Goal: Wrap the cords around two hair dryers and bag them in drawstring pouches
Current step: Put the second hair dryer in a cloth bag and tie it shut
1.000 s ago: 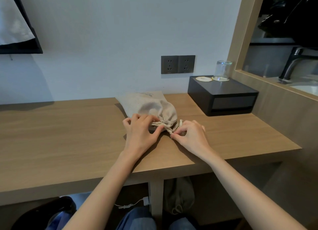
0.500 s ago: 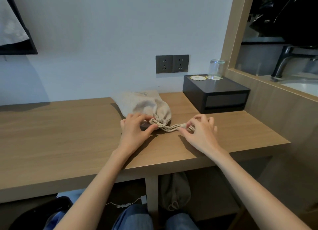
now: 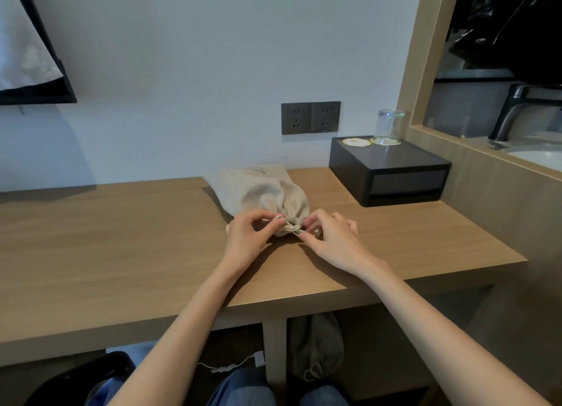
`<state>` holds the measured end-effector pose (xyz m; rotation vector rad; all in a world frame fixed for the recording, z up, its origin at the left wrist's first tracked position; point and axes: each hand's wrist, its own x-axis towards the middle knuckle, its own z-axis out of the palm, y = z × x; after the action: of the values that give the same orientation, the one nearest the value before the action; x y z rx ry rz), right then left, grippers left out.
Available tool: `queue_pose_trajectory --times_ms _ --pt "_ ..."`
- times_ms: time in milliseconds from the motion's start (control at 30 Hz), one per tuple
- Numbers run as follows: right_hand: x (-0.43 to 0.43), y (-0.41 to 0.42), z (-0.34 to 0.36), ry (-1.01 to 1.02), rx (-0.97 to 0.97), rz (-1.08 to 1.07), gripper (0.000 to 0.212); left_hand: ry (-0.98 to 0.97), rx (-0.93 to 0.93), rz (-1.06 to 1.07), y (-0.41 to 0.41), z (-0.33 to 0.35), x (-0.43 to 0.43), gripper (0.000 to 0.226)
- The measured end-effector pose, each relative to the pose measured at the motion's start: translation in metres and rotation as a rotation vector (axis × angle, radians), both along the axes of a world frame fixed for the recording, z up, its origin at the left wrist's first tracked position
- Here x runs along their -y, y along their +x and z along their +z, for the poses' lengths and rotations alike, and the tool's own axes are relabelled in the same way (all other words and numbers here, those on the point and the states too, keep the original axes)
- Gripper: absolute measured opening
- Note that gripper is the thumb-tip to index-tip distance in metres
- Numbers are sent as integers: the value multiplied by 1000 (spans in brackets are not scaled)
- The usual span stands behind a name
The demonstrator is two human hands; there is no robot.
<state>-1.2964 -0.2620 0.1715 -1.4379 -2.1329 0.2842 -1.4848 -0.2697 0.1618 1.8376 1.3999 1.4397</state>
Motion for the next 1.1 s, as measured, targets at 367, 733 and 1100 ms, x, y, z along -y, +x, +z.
queue_pose_trajectory --times_ms 367,733,1100 --pt "-7 0 5 -27 -40 17 21 -13 35 -132 10 -1 0 18" --pt "-3 8 10 159 246 -8 21 -70 81 -33 1 0 5 16" --pt "1 19 17 -82 -225 93 24 -33 150 6 -2 2 11 13"
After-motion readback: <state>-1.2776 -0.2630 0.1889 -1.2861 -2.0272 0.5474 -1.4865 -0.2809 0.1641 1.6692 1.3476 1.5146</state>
